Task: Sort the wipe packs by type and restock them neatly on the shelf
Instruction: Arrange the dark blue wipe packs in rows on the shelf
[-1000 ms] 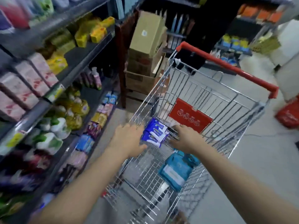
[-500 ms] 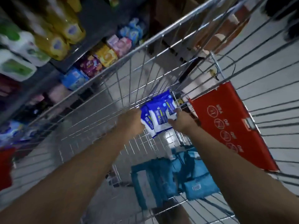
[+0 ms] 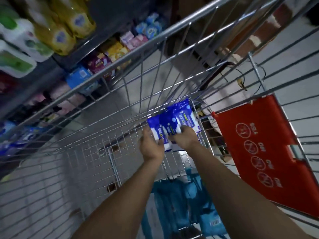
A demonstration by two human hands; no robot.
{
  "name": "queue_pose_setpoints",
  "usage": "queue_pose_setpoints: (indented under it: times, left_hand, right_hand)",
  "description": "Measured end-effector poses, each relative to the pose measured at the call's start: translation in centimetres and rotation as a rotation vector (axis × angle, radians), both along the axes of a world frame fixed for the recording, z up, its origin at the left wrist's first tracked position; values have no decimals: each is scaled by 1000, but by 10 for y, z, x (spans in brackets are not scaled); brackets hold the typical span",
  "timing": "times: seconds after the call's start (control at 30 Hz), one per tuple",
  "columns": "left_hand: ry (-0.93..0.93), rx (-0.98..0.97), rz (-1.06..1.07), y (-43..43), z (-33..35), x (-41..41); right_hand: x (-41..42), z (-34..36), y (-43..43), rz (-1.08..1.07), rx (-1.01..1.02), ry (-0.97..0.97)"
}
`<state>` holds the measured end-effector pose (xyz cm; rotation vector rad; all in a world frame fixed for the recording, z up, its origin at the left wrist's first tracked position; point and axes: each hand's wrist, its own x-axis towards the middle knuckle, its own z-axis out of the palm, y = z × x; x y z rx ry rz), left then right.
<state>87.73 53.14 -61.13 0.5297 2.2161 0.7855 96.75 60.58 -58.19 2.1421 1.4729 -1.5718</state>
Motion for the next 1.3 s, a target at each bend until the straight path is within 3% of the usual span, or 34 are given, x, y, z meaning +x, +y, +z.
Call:
queue_pose_setpoints:
  times: [0.1,0.2,0.27,0.4,0.53,0.77,0.87,1.13,1.3]
  left_hand:
    - [-120,49,12,4,-5,6]
    - [-343,-39,21,1,4,-6]
    - [-531,-97,-10,-10,25,-21]
    - [-817,19,-110,-37,95,-49]
    - [-672,196,-311,-58,178,-90]
    - [-270,497,-625,-135,369,-230]
    - [-246,563,-590,-183,439,-301]
    - [-238,672,-537,-300,559,-468]
    - [-42,723,-396,-330,585,-534]
  right_hand:
    - [6,-3,-6,-120,-71,112]
    - [20,12,-13,-196,-135,200]
    - [29,34,-22,-227,-194,223]
    - [32,97,-49,-359,-297,408]
    - [5,176,-80,-455,-291,611]
    - [-118,324,-159,-387,-80,952]
    - [-192,379,-197,-362,-113,1100]
    - [-372,478,-249,-62,39,1264]
    - [-442,507,-255,-21,44,1130]
